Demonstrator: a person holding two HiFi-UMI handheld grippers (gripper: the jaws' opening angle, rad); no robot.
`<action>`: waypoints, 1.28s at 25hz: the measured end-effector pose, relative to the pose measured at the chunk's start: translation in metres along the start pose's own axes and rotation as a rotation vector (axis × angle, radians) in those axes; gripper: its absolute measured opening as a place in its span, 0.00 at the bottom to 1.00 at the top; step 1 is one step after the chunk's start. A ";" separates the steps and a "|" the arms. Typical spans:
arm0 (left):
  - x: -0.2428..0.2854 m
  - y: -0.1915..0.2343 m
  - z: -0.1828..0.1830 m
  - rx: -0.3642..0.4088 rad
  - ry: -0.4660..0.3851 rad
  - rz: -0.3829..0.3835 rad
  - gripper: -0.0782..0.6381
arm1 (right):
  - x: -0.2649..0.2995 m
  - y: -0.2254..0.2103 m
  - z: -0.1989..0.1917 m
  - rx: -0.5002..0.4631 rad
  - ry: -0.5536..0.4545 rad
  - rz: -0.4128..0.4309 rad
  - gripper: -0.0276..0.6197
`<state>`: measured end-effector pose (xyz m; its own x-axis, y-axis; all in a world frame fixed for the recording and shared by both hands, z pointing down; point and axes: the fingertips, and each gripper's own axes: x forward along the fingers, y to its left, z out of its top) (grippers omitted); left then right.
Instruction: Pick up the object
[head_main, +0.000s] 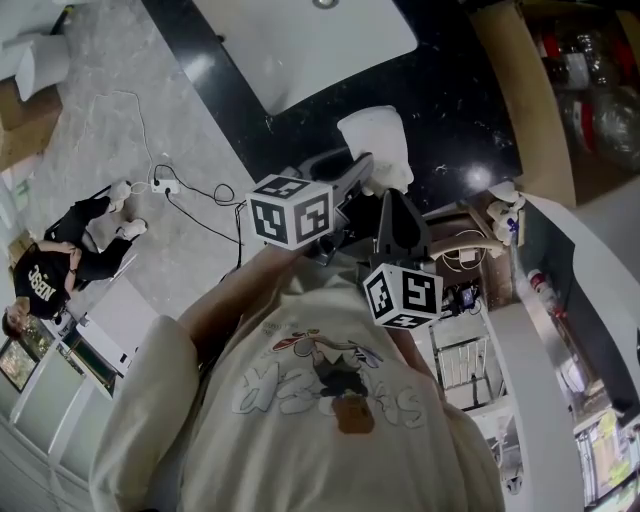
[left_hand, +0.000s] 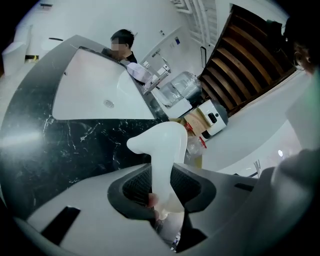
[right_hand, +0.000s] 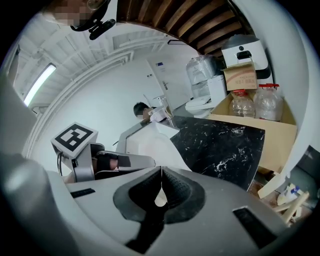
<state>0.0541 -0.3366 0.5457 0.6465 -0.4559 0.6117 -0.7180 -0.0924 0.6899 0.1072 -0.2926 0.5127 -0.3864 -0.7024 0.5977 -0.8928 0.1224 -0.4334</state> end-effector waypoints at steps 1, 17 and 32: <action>-0.003 -0.002 0.000 0.011 -0.006 0.004 0.29 | -0.002 0.000 0.000 -0.003 -0.005 0.001 0.07; -0.052 -0.046 -0.018 0.158 -0.082 0.045 0.29 | -0.054 0.010 0.015 0.002 -0.156 -0.006 0.07; -0.116 -0.071 -0.055 0.216 -0.173 0.086 0.29 | -0.109 0.033 0.011 -0.047 -0.260 0.030 0.07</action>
<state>0.0444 -0.2287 0.4474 0.5404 -0.6131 0.5762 -0.8187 -0.2252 0.5283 0.1223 -0.2198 0.4264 -0.3456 -0.8540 0.3889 -0.8940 0.1737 -0.4131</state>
